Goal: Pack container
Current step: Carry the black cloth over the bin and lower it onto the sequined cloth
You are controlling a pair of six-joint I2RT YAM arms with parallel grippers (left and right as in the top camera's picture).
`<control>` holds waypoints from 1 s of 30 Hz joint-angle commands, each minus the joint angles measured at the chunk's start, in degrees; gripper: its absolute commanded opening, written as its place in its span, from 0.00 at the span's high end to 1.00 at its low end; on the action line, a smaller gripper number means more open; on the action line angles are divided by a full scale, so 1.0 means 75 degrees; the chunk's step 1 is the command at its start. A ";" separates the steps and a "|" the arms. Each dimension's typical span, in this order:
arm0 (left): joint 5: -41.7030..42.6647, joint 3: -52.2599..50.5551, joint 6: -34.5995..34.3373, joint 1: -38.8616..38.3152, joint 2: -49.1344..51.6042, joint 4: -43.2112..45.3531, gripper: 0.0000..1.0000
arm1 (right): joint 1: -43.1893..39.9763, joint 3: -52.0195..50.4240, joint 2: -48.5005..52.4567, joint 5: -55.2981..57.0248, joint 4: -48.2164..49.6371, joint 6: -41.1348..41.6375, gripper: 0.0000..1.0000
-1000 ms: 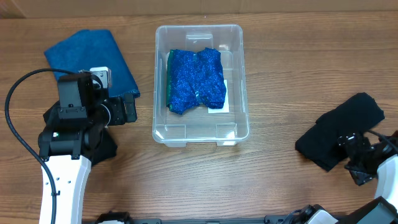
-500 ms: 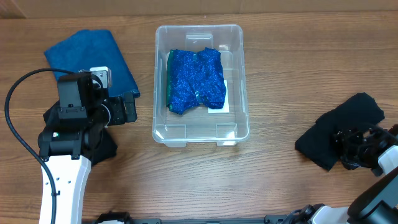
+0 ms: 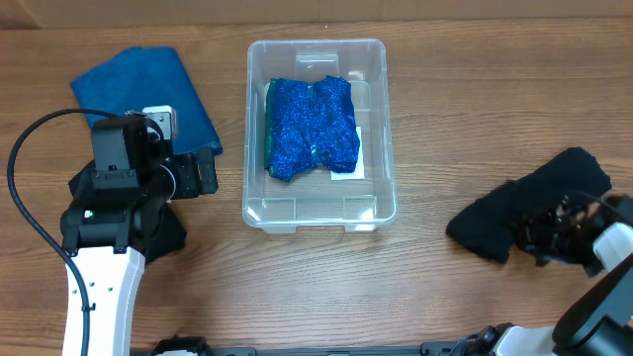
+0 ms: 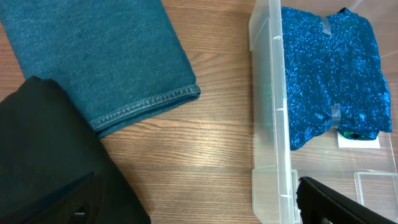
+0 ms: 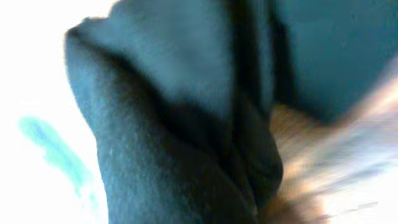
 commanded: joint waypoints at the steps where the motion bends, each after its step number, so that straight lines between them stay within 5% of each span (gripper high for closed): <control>1: -0.0029 0.0157 0.0169 0.0061 -0.0003 0.0035 0.00 | 0.1064 0.1402 -0.0976 -0.0493 -0.0373 -0.0119 0.96; 10: -0.0029 0.0157 0.0172 0.0061 -0.0003 0.0041 0.00 | 0.4232 0.5473 -0.1309 0.0047 -0.0382 -0.0122 0.96; 18: -0.0026 0.0157 0.0169 0.0061 -0.0003 0.0035 0.00 | 0.7102 0.5540 0.0099 0.0542 0.0612 -0.1037 0.96; 30: -0.0023 0.0157 0.0169 0.0061 -0.0003 -0.0023 0.00 | 0.8189 0.5878 0.1696 0.2291 0.0968 -0.2358 0.96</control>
